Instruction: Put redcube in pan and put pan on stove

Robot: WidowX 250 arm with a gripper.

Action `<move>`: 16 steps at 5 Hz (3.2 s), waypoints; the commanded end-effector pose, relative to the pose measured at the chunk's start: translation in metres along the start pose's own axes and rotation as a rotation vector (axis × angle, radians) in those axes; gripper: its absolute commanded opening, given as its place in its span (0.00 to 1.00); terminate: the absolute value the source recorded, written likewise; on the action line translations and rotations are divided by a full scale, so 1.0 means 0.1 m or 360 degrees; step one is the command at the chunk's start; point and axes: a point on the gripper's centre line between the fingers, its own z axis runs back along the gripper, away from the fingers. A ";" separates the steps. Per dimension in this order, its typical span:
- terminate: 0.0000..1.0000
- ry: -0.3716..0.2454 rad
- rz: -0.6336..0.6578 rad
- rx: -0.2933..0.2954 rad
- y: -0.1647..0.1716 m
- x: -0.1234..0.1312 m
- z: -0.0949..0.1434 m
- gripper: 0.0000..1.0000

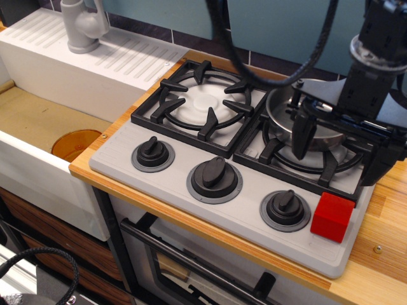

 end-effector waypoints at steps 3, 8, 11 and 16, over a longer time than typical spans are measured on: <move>0.00 -0.0153 -0.0006 -0.0038 -0.10 0.03 -0.26 1.00; 0.00 -0.0262 -0.0014 -0.0029 -0.23 -0.05 -0.56 1.00; 0.00 -0.0171 -0.0040 -0.0020 -0.17 0.03 -0.40 0.00; 0.00 -0.0045 -0.0233 0.0031 0.28 1.05 0.19 0.00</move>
